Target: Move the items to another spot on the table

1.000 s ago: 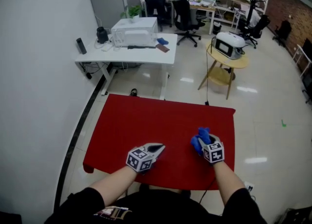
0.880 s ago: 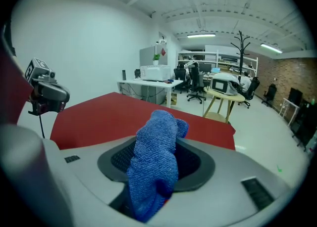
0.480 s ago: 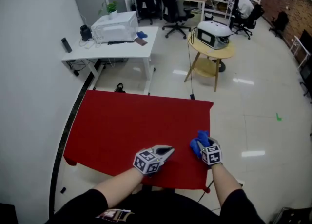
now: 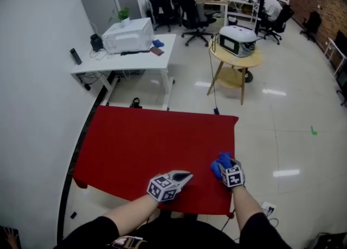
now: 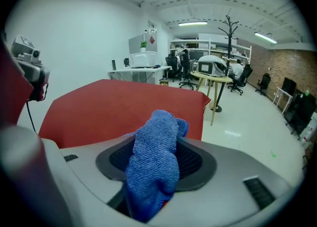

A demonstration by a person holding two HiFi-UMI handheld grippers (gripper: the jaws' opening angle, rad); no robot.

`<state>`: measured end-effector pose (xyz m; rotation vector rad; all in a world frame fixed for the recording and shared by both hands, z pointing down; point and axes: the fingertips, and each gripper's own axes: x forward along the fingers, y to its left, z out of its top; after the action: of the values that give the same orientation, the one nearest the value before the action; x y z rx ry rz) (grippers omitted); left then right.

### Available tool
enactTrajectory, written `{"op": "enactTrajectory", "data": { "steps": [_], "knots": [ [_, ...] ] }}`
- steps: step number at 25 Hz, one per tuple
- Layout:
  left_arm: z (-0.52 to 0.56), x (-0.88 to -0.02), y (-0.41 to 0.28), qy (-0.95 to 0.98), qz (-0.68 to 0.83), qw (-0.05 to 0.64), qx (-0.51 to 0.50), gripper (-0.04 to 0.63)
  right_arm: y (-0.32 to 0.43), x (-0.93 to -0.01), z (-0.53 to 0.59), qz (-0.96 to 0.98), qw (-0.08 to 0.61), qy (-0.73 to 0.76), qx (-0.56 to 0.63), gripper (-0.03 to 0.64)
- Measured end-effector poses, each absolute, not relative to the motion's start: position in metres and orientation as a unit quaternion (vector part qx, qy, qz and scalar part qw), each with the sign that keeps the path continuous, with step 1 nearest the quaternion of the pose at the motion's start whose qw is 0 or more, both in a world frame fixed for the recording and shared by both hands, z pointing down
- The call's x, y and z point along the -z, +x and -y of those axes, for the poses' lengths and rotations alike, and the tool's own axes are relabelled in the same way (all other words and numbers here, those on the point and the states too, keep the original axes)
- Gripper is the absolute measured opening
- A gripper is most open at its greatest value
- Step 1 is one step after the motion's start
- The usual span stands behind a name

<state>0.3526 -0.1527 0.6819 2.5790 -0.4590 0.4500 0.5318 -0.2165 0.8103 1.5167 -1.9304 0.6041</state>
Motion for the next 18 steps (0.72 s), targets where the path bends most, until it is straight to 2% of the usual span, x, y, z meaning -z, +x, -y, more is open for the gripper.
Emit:
{"op": "enactTrajectory", "data": {
  "steps": [5, 10, 18],
  "knots": [
    [0.154, -0.681, 0.340, 0.940, 0.173, 0.242, -0.170, -0.008, 0.538, -0.821, 0.222, 0.716, 0.283, 0.573, -0.281, 0.253],
    [0.149, -0.680, 0.334, 0.940, 0.173, 0.242, -0.166, -0.008, 0.540, -0.811, 0.223, 0.729, 0.258, 0.557, -0.305, 0.368],
    [0.151, -0.666, 0.317, 0.940, 0.187, 0.244, -0.149, -0.008, 0.540, -0.749, 0.211, 0.756, 0.176, 0.576, -0.255, 0.387]
  ]
}}
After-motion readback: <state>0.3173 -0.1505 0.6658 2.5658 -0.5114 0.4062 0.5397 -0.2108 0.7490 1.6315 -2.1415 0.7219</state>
